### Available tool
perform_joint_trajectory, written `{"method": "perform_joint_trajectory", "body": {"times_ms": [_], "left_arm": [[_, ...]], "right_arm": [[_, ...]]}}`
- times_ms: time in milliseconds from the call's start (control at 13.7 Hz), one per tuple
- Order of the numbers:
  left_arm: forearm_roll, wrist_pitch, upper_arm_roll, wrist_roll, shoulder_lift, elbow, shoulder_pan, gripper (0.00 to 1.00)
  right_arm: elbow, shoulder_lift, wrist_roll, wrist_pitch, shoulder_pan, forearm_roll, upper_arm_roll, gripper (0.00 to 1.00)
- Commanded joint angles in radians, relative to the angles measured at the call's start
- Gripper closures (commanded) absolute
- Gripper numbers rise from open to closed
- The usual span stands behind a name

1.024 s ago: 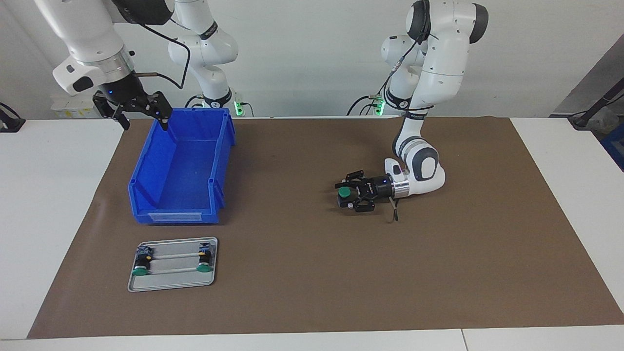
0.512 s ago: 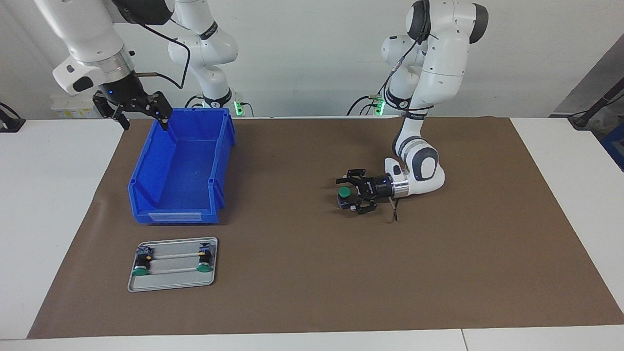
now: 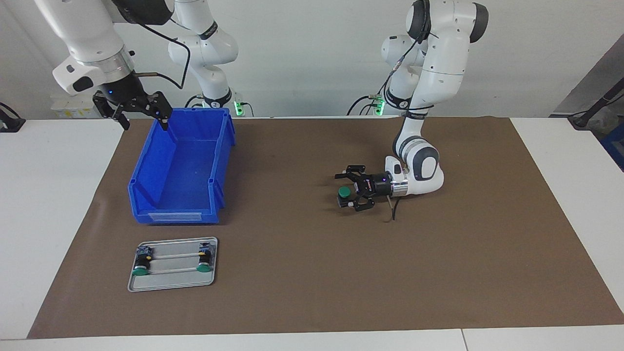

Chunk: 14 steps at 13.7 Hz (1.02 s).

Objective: Place and press button with both arms
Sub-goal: 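Lower the green button onto the table and open the left gripper, then raise the left gripper up and away from the button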

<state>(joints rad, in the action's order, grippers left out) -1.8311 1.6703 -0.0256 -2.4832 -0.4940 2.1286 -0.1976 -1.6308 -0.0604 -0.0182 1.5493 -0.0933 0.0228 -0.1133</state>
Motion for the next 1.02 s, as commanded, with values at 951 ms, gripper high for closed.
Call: {"method": "perform_joint_trajectory", "body": {"times_ms": [951], "left_arm": [[0.134, 0.06, 0.009, 0.967, 0.058, -0.402, 0.095, 0.0]], "right_arm": [[-0.024, -0.024, 0.006, 0.006, 0.006, -0.012, 0.004, 0.0]]}}
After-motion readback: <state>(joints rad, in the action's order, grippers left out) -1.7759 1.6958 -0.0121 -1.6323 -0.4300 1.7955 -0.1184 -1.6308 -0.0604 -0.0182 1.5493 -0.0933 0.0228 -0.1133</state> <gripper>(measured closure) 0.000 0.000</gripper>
